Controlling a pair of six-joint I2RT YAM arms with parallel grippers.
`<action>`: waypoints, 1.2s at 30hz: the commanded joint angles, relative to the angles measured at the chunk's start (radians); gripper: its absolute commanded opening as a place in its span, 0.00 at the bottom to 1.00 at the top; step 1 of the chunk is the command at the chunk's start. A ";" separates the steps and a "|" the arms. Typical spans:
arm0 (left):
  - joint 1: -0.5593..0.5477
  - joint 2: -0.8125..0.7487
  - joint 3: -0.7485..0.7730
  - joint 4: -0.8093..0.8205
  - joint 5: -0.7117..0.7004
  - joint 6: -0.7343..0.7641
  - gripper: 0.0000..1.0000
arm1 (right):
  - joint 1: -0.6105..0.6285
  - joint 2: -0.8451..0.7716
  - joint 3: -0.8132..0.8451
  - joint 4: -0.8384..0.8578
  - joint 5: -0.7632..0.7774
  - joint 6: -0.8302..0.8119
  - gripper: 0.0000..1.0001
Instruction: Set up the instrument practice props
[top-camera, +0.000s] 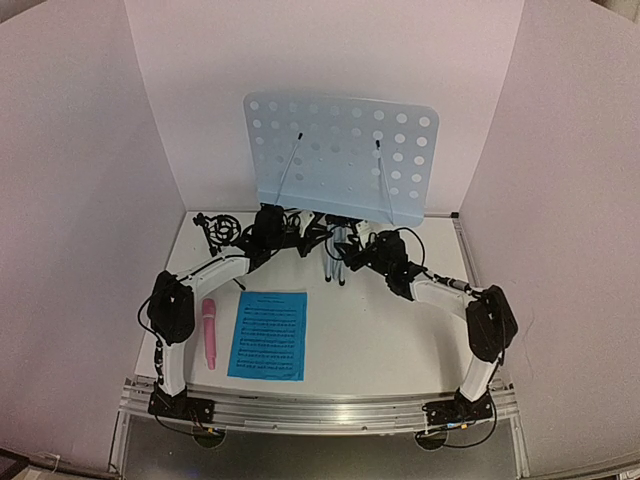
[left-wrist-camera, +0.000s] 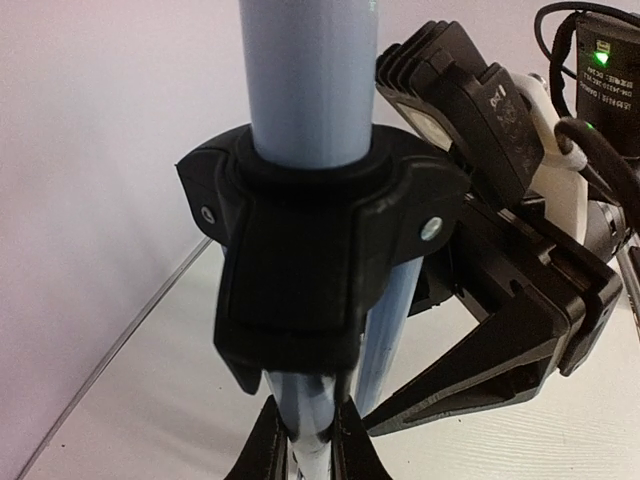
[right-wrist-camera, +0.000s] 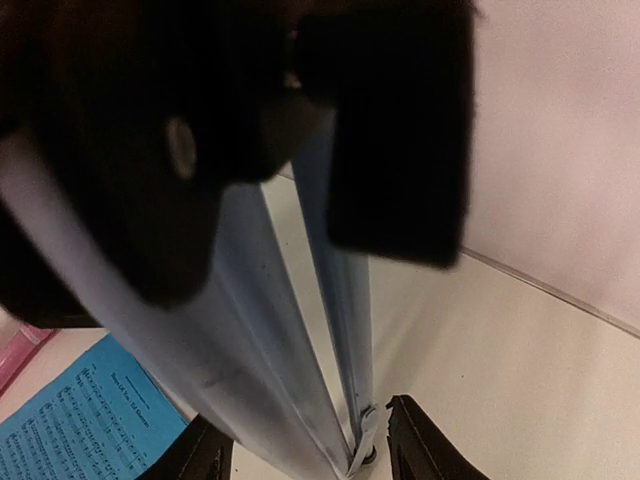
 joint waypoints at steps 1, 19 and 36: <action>0.020 -0.055 0.032 0.046 -0.023 0.028 0.00 | -0.005 0.041 0.070 0.038 -0.045 0.003 0.43; 0.044 -0.070 0.170 -0.212 -0.006 0.102 0.00 | -0.109 -0.079 0.108 -0.339 -0.164 -0.140 0.00; 0.050 -0.031 0.290 -0.342 -0.023 0.347 0.00 | -0.219 -0.183 0.165 -0.752 -0.146 -0.414 0.00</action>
